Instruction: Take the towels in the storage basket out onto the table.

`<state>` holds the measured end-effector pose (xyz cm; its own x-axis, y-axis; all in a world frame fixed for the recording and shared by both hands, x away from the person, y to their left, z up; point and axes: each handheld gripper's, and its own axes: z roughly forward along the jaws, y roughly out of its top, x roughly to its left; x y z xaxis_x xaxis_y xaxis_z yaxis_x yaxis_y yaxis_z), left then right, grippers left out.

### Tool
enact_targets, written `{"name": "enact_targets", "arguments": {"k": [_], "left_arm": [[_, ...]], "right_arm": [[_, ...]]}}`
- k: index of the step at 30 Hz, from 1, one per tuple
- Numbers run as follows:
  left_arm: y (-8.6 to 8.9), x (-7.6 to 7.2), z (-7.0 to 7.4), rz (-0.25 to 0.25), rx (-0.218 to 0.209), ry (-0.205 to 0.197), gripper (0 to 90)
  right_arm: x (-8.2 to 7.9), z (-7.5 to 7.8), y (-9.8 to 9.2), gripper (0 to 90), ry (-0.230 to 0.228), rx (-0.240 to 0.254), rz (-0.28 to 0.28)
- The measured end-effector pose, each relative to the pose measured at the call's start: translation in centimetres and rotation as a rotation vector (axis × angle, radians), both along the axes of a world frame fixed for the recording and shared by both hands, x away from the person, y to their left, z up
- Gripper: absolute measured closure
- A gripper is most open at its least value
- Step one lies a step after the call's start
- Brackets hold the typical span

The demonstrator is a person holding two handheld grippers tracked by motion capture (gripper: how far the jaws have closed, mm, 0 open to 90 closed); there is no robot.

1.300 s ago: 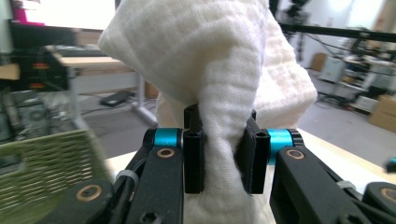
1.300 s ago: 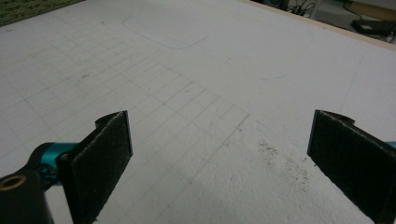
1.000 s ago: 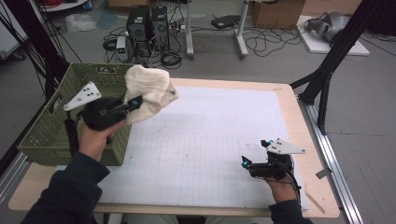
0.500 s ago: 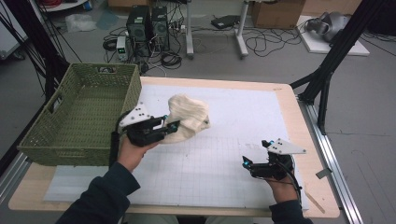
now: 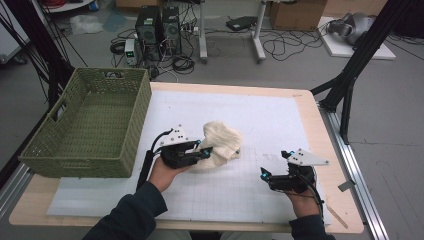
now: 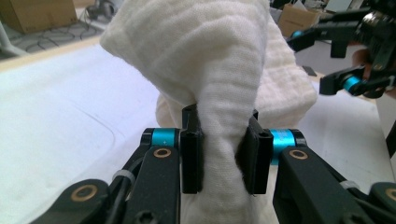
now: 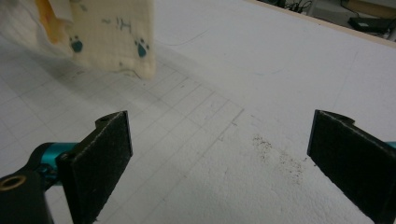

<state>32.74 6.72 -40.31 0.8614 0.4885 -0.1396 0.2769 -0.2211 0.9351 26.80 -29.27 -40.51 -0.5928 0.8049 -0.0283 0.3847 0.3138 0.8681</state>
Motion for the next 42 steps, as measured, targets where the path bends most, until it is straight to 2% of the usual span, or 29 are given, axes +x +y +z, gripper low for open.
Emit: {"name": "enact_targets", "arguments": {"k": [3,6,8,11,13,16,18,23,26,29,32,36,42], "left_arm": [[-0.5,0.1,-1.0,-0.008,0.016,0.025,72.1],[-0.9,0.3,-1.8,-0.016,0.054,0.046,71.7],[-1.1,0.6,-2.3,-0.001,0.079,0.057,69.8],[-0.8,1.4,-3.1,0.066,0.100,0.105,59.1],[-0.5,1.6,-3.1,0.123,0.101,0.113,45.0],[0.6,1.6,-2.2,0.196,0.065,0.075,32.6],[1.6,1.4,-1.5,0.222,0.046,0.045,27.0],[3.9,0.6,-0.7,0.210,0.027,0.007,23.7],[5.1,-0.2,-0.8,0.203,0.023,-0.020,22.4],[6.0,-0.7,-1.2,0.214,0.000,-0.034,19.5],[6.3,-0.9,-1.4,0.221,0.003,-0.035,19.5],[6.9,-1.4,-1.6,0.201,0.003,-0.057,19.5],[7.7,-1.3,-1.5,0.224,-0.013,-0.062,19.6]], "right_arm": [[0.0,0.0,0.0,5.7,0.001,-0.002,0.002],[0.1,-0.1,0.0,5.7,0.004,-0.004,0.002],[0.1,-0.2,0.1,5.7,0.006,-0.006,0.003],[0.1,-0.2,0.1,5.7,0.010,-0.006,0.004],[0.1,-0.2,0.2,5.7,0.011,-0.011,0.004],[0.1,-0.3,0.1,5.7,0.011,-0.015,0.005],[0.1,-0.3,0.1,5.7,0.016,-0.013,0.003],[0.1,-0.4,0.1,5.7,0.013,-0.012,0.001],[0.2,-0.4,0.0,5.6,0.009,-0.012,-0.006],[0.3,-0.5,-0.1,5.6,0.011,-0.004,-0.012],[0.3,-0.6,-0.1,5.6,0.011,-0.003,-0.016],[0.4,-0.6,0.0,5.6,0.021,-0.009,-0.013],[0.5,-0.8,-0.1,5.6,0.022,-0.016,-0.017]]}}
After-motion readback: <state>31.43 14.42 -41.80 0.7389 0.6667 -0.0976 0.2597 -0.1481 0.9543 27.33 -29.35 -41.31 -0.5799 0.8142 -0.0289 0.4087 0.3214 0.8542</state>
